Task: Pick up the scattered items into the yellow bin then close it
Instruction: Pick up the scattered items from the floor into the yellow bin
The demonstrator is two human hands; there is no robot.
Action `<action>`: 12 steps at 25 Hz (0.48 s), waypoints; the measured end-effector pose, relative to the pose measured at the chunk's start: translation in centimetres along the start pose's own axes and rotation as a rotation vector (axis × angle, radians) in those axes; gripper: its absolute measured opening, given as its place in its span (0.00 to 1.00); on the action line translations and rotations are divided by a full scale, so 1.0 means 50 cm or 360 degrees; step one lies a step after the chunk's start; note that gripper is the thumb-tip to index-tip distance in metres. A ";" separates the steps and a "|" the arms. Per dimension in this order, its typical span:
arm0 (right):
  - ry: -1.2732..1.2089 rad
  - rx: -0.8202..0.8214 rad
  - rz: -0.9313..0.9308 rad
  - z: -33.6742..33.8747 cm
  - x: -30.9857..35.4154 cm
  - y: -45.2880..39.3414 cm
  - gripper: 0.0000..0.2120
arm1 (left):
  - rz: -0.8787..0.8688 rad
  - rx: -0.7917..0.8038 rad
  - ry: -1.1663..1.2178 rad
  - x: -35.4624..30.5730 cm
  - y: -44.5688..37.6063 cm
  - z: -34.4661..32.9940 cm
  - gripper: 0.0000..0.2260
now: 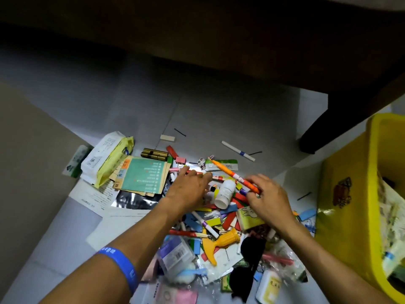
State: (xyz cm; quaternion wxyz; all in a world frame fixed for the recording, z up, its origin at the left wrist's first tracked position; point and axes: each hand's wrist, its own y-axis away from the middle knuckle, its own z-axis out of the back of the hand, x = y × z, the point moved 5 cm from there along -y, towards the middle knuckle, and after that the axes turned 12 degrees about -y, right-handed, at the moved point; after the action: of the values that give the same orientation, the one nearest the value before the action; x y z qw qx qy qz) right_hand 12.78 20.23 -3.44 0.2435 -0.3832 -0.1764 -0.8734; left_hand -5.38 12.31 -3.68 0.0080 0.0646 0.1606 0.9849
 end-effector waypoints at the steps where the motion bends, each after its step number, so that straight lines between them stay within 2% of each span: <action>1: 0.0068 0.0144 0.0031 -0.016 0.008 -0.022 0.20 | 0.0064 -0.0108 0.0218 0.009 0.015 0.008 0.13; 3: 0.0193 0.0565 0.0014 -0.065 0.016 -0.052 0.29 | 0.0335 -0.0242 0.0810 0.033 0.053 0.010 0.07; 4: 0.0289 0.0741 0.0015 -0.091 0.014 -0.057 0.31 | 0.0559 -0.0281 0.1211 0.045 0.068 0.006 0.06; 5: 0.0377 0.0844 0.0019 -0.112 0.009 -0.057 0.30 | 0.0816 -0.0340 0.1656 0.053 0.077 -0.002 0.07; 7: 0.0366 0.0778 0.0030 -0.124 0.000 -0.052 0.23 | 0.1258 -0.0408 0.2336 0.059 0.085 -0.029 0.12; 8: 0.0290 0.0677 0.0019 -0.120 -0.002 -0.046 0.19 | 0.1360 -0.0383 0.2480 0.056 0.082 -0.042 0.13; 10: 0.0056 0.0396 -0.0148 -0.086 -0.013 -0.040 0.19 | 0.1379 -0.0304 0.2468 0.042 0.064 -0.057 0.10; 12: -0.0189 0.0134 -0.0447 -0.043 -0.039 -0.044 0.20 | 0.1252 -0.0251 0.2061 0.030 0.034 -0.063 0.06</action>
State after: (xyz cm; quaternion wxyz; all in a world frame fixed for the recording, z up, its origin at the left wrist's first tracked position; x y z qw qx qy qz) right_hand 11.44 21.56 -6.58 0.1238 -0.3952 -0.2787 -0.8665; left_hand -7.28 9.76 -5.92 -0.4349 -0.4745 0.0276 0.7648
